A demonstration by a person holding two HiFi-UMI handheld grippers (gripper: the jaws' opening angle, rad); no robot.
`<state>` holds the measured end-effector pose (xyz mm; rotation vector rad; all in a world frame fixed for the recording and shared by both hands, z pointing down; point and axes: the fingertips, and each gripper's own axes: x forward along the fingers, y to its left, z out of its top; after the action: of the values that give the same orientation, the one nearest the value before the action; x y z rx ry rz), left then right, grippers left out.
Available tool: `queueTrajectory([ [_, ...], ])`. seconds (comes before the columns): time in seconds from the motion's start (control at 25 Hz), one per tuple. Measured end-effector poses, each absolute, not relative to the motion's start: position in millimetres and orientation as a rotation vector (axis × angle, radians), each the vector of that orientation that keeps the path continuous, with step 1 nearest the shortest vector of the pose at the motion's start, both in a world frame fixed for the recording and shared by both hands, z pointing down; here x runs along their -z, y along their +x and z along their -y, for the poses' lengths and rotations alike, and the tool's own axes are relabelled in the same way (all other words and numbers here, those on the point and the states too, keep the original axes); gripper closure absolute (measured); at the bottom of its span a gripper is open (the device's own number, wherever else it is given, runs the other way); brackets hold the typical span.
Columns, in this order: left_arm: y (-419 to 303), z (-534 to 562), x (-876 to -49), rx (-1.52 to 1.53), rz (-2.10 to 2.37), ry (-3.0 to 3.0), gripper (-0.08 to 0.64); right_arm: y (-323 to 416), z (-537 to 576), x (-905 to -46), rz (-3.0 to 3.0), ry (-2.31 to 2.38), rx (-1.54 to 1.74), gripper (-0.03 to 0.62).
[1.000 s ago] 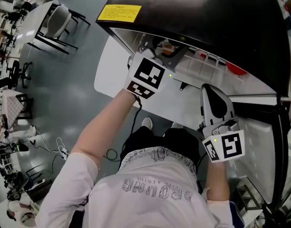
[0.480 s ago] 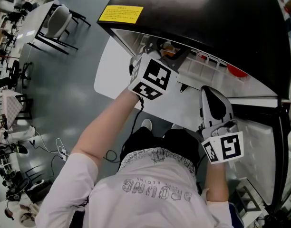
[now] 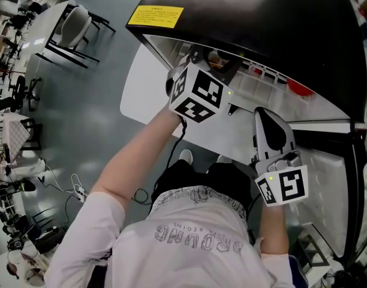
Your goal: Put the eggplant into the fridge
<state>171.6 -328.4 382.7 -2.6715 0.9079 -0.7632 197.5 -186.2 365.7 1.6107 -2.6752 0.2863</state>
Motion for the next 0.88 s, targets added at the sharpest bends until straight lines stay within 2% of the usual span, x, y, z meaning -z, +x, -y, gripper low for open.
queueTrajectory([
  [0.52, 169, 329, -384, 0.811, -0.923, -2.668, 0.347, 197, 185, -363, 2.679, 1.602, -0.296, 0.589],
  [0.88, 162, 323, -375, 0.770, -0.942, -2.667, 0.313, 192, 179, -359, 2.680, 1.613, -0.309, 0.589],
])
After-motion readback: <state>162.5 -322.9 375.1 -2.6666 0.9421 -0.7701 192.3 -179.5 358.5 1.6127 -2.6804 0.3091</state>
